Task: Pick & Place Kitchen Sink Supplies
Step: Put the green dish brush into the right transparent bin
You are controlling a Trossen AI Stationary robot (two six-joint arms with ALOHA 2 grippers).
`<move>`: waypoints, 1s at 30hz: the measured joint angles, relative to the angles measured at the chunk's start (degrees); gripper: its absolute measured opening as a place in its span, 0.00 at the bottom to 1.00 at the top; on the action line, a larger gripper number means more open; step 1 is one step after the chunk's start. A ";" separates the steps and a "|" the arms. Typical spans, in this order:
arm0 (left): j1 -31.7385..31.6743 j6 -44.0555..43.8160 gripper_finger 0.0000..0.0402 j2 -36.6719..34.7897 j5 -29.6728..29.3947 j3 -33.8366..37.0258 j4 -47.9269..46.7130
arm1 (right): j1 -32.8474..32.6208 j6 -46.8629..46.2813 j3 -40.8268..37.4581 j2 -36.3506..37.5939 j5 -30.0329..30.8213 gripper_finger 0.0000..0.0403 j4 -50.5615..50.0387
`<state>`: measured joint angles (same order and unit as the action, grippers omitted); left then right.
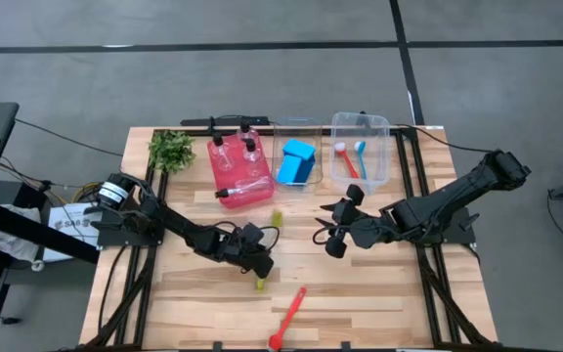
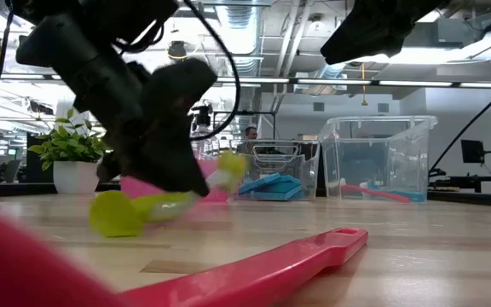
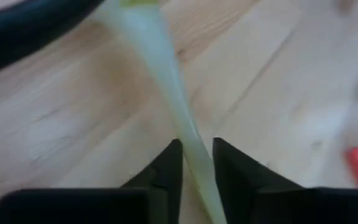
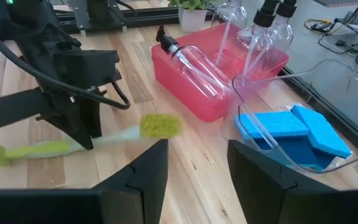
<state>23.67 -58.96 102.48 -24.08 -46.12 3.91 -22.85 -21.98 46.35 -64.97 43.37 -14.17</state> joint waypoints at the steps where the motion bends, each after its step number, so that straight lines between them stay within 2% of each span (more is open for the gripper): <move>1: 0.01 0.72 0.17 -0.01 0.05 -0.04 1.30 | 0.00 0.00 0.00 0.00 -0.11 0.39 -0.01; 5: 0.39 5.80 0.11 -0.09 0.18 -0.09 6.81 | 0.00 -0.60 0.00 0.00 -1.76 0.39 0.04; 11: 1.81 15.26 0.14 -0.03 0.60 0.01 14.93 | -0.53 -3.46 -0.03 0.00 -1.91 0.39 0.19; 17: 2.15 21.96 0.11 -1.02 0.54 0.12 18.53 | -3.44 -2.09 -2.35 0.00 -1.69 0.39 7.02; 25: 2.37 34.64 0.11 -12.06 -1.40 0.16 20.00 | -8.71 9.82 -2.47 0.00 -3.35 0.39 16.58; 30: 2.67 40.53 0.11 -18.11 -1.39 0.10 21.77 | -9.80 13.35 -2.47 -0.25 -7.55 0.39 19.64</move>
<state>26.35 -18.43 84.37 -25.47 -46.02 25.68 -32.65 -8.62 43.88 -65.22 35.82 5.47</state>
